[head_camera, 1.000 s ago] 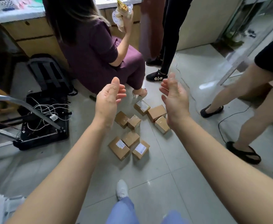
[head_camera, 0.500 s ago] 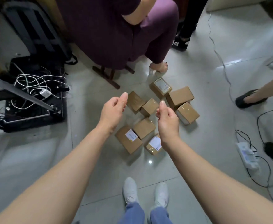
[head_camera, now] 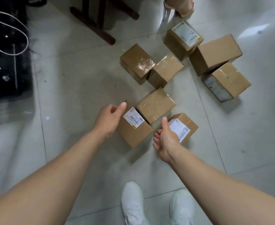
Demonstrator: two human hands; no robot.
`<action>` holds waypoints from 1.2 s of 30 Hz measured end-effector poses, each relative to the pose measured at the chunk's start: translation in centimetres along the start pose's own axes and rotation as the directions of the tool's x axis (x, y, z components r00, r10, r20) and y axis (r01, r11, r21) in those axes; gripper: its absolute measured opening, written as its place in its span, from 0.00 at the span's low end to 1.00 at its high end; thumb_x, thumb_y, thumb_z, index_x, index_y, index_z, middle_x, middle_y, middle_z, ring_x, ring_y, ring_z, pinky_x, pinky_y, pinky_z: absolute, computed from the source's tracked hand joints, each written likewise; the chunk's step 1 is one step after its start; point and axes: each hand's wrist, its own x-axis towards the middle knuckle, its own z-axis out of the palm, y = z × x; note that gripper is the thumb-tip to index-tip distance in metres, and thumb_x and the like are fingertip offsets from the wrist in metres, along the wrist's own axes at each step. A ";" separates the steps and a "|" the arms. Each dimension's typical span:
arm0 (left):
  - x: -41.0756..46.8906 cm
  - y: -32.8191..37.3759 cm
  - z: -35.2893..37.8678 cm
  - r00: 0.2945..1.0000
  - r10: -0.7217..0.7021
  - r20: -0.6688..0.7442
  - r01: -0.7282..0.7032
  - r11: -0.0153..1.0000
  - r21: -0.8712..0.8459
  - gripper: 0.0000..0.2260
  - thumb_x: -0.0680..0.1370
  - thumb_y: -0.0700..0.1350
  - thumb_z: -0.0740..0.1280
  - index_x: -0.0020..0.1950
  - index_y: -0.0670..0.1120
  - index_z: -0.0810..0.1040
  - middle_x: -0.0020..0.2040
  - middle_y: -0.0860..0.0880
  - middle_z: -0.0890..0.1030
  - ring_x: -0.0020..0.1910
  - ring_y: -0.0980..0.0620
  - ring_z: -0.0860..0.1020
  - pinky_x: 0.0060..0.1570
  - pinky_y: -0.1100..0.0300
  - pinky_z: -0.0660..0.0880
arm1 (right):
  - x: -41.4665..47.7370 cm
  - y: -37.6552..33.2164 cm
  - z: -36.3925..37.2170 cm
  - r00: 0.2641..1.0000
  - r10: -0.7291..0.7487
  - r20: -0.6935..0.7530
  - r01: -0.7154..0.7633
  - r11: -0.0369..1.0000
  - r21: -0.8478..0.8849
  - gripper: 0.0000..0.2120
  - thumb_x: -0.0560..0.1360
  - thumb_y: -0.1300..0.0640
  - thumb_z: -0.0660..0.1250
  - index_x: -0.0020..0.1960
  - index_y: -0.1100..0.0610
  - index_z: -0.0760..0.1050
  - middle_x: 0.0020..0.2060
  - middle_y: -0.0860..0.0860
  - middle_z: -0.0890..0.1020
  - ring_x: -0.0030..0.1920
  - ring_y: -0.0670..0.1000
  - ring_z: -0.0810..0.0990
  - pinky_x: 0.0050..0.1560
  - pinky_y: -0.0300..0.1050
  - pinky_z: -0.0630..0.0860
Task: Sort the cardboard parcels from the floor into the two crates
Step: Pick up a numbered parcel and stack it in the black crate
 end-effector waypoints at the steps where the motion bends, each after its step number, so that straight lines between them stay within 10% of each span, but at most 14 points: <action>1: 1.3 -1.0 0.7 1.000 0.013 -0.013 -0.013 1.000 0.020 0.19 0.79 0.58 0.61 0.54 0.42 0.78 0.53 0.47 0.79 0.50 0.50 0.76 0.48 0.61 0.67 | 1.5 0.5 0.4 1.000 0.018 0.002 -0.018 1.000 -0.006 0.34 0.72 0.31 0.61 0.65 0.57 0.71 0.56 0.49 0.76 0.54 0.49 0.76 0.58 0.44 0.74; 4: 5.0 -3.7 2.6 0.998 0.031 -0.055 -0.023 0.992 0.128 0.24 0.79 0.58 0.60 0.64 0.40 0.74 0.65 0.41 0.74 0.61 0.46 0.74 0.57 0.58 0.68 | 4.9 1.6 1.7 0.998 0.061 0.028 -0.060 0.997 -0.051 0.30 0.72 0.29 0.59 0.57 0.54 0.72 0.48 0.48 0.75 0.48 0.49 0.75 0.50 0.43 0.73; 8: 7.9 -5.7 4.4 1.000 -0.029 0.007 0.027 0.975 0.219 0.31 0.79 0.60 0.57 0.76 0.43 0.59 0.75 0.42 0.63 0.73 0.44 0.63 0.71 0.52 0.60 | 7.6 2.8 2.7 0.992 0.104 0.070 -0.100 0.993 -0.067 0.37 0.71 0.27 0.56 0.70 0.51 0.66 0.67 0.46 0.72 0.67 0.52 0.70 0.67 0.50 0.66; 12: 8.3 -6.1 4.4 0.984 -0.149 0.100 0.138 0.985 0.106 0.33 0.78 0.65 0.54 0.74 0.43 0.65 0.73 0.43 0.66 0.71 0.44 0.67 0.68 0.54 0.64 | 8.8 2.9 3.3 0.990 0.072 0.123 -0.068 0.997 -0.036 0.30 0.72 0.28 0.55 0.56 0.50 0.76 0.52 0.46 0.83 0.54 0.48 0.80 0.66 0.50 0.69; 25: -5.0 7.1 -10.3 0.971 -0.231 -0.067 0.217 0.961 -0.170 0.28 0.77 0.66 0.55 0.63 0.46 0.77 0.65 0.44 0.76 0.64 0.44 0.73 0.65 0.52 0.68 | -12.9 -8.6 4.3 0.981 -0.099 0.169 0.138 0.962 -0.236 0.31 0.74 0.30 0.55 0.64 0.50 0.74 0.51 0.49 0.83 0.44 0.48 0.83 0.31 0.40 0.76; 32: -17.0 18.4 -21.3 0.972 -0.235 -0.023 0.209 0.902 -0.378 0.38 0.68 0.73 0.57 0.63 0.45 0.75 0.60 0.49 0.78 0.59 0.47 0.77 0.62 0.52 0.72 | -31.4 -16.6 4.6 0.928 -0.332 0.170 0.371 0.866 -0.335 0.54 0.51 0.22 0.52 0.67 0.55 0.70 0.60 0.53 0.78 0.58 0.59 0.78 0.62 0.58 0.72; 36: -23.7 22.6 -26.6 0.968 -0.250 -0.026 0.205 0.846 -0.492 0.34 0.71 0.72 0.58 0.65 0.48 0.75 0.60 0.51 0.79 0.57 0.47 0.78 0.60 0.49 0.73 | -42.2 -18.8 4.0 0.898 -0.389 0.206 0.440 0.809 -0.391 0.46 0.60 0.25 0.51 0.65 0.57 0.72 0.59 0.53 0.79 0.56 0.59 0.78 0.62 0.56 0.72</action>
